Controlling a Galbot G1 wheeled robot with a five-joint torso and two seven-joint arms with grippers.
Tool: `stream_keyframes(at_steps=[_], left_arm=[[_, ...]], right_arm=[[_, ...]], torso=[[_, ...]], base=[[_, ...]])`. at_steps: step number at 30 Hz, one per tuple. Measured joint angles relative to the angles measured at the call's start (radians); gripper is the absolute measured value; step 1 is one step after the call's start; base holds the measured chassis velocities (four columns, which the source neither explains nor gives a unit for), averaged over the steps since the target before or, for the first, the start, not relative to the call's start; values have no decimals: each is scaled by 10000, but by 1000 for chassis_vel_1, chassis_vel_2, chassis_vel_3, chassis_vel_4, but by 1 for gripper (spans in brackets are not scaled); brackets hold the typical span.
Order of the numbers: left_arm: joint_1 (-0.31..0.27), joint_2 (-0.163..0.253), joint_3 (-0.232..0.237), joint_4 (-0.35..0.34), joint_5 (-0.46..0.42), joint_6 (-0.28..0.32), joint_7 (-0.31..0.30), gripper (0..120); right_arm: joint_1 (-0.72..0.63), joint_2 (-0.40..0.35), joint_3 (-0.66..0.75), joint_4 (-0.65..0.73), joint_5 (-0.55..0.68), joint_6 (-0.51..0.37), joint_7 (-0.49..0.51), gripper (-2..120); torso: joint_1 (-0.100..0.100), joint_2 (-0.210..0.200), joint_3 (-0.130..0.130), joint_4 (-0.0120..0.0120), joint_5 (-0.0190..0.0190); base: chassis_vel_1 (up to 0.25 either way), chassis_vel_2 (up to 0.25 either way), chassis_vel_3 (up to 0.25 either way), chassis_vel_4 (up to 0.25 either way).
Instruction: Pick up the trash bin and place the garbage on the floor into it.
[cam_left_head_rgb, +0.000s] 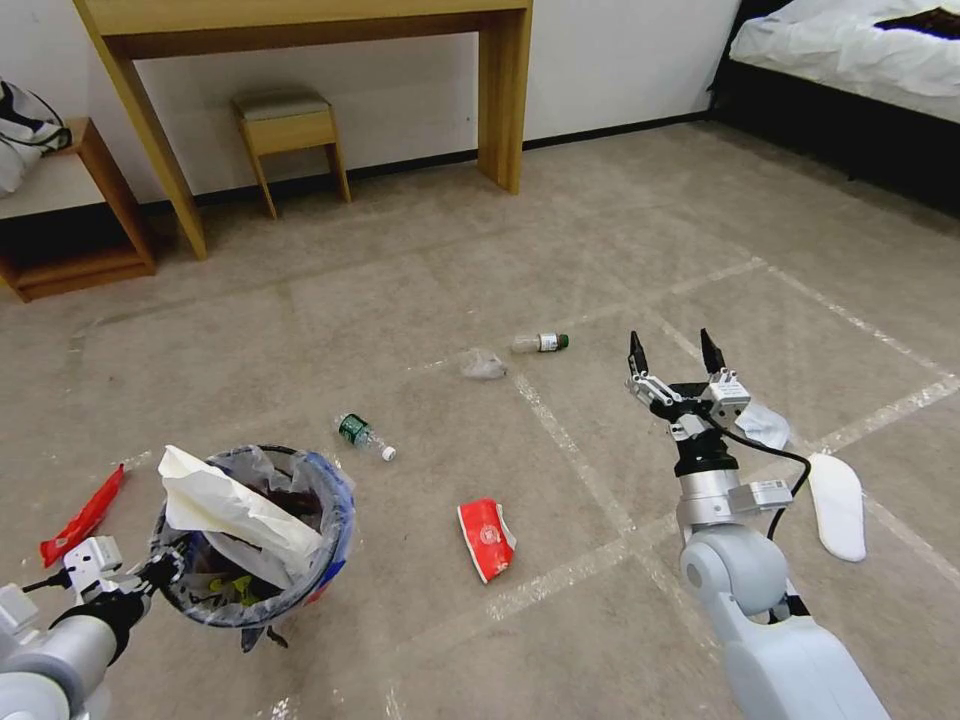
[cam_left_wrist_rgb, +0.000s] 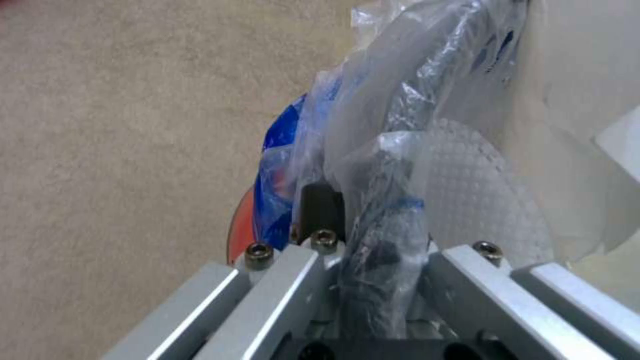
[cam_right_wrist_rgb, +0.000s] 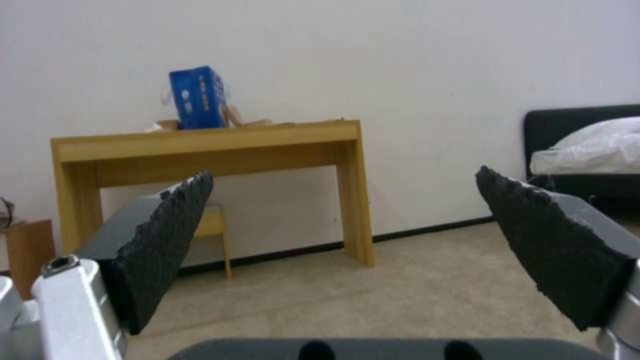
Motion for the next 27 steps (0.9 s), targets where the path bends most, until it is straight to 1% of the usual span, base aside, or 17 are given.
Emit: stream_keyframes(at_steps=[4,14,22,27], left_arm=[[-5,13,-2,13,-2,-4,1,1],[2,44,-32,21,-18,-6,4,1],[2,28,-32,27,-18,-9,9,1],[4,27,-38,56,-2,-13,10,1]], right_arm=[[8,-1,-18,-32,-29,0,0,100],[12,31,-68,-80,-69,1,-28,100],[12,32,-104,-129,-122,45,-25,100],[133,-86,-222,-129,-138,24,-10,100]], torso=[[0,0,0,0,0],[-3,0,-1,0,1],[-2,0,0,0,2],[-1,0,0,-1,1]], base=[[-68,60,60,-55],[0,0,0,0],[-67,67,65,-59],[-17,24,21,-15]])
